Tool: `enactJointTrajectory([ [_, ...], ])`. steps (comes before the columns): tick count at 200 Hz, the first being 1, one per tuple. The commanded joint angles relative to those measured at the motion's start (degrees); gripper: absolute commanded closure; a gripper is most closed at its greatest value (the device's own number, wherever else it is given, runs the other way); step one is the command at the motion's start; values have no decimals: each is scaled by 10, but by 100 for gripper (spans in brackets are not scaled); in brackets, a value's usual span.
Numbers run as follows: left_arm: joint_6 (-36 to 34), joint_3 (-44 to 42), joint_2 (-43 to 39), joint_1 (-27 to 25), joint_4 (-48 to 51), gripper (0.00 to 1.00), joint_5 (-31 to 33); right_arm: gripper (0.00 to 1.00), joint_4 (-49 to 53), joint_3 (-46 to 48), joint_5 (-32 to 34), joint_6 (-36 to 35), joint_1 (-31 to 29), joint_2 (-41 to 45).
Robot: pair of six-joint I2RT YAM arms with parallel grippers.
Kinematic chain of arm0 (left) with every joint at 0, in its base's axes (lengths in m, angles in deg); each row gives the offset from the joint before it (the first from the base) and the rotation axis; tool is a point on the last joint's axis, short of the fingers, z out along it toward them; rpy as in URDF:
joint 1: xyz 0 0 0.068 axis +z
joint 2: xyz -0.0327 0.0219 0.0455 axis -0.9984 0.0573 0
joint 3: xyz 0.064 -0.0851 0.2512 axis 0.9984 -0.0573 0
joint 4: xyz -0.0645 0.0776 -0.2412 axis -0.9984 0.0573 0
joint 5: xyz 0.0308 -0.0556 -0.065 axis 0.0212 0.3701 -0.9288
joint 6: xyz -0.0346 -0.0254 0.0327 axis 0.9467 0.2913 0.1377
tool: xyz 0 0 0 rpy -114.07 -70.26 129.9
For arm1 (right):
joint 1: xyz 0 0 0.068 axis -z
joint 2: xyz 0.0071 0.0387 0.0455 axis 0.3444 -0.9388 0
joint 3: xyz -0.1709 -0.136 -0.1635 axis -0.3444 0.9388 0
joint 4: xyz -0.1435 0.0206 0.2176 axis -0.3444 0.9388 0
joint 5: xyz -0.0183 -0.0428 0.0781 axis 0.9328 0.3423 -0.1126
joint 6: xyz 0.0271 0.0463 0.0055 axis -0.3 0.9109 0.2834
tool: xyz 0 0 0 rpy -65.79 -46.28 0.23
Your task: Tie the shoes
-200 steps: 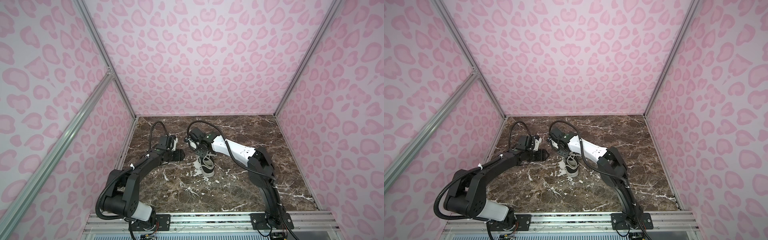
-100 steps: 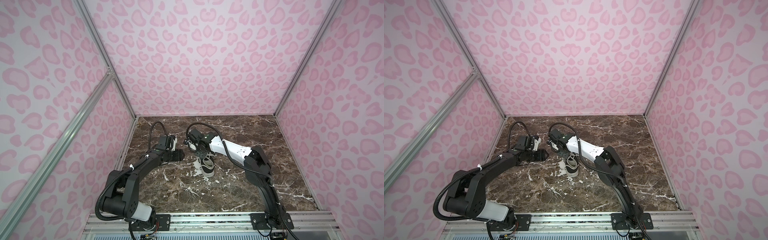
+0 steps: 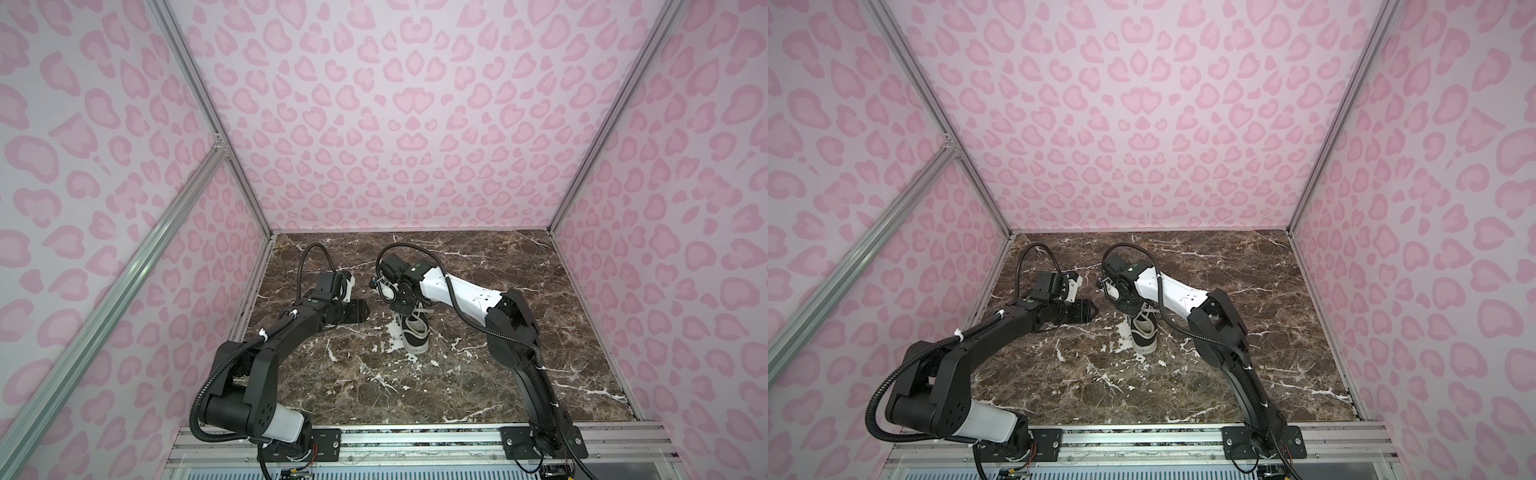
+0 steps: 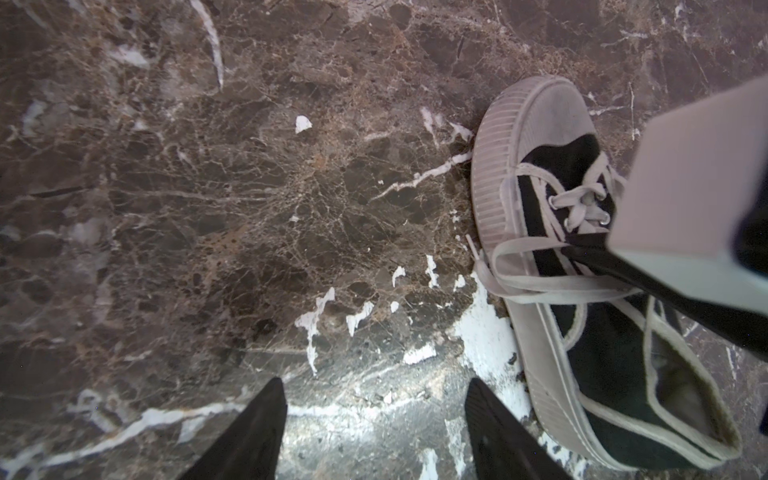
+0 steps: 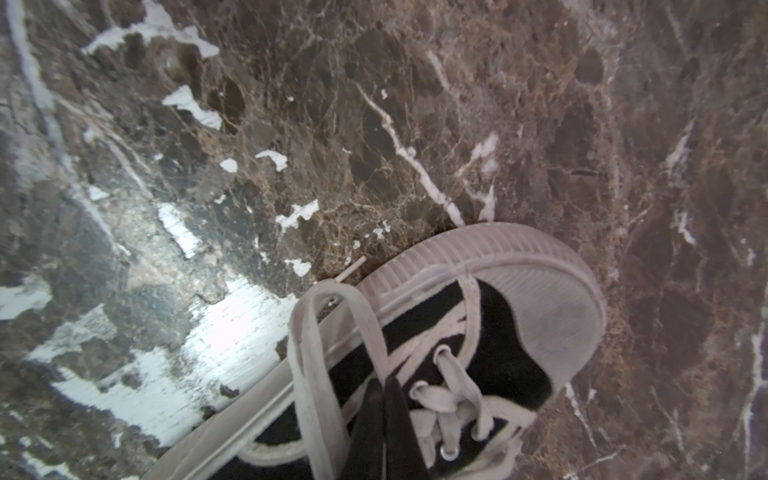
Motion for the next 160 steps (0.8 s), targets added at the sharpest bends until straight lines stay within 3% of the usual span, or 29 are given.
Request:
enactJointTrajectory([
  [1,-19,-1,-5,-1,-28,29,-40,100,-21,19,-42,27,10,21],
  [64,14,26,48,-21,-108,28,-124,100,-147,134,-156,100,60,102],
  [160,130,61,132,-40,-207,30,-219,100,-269,227,-214,164,80,149],
])
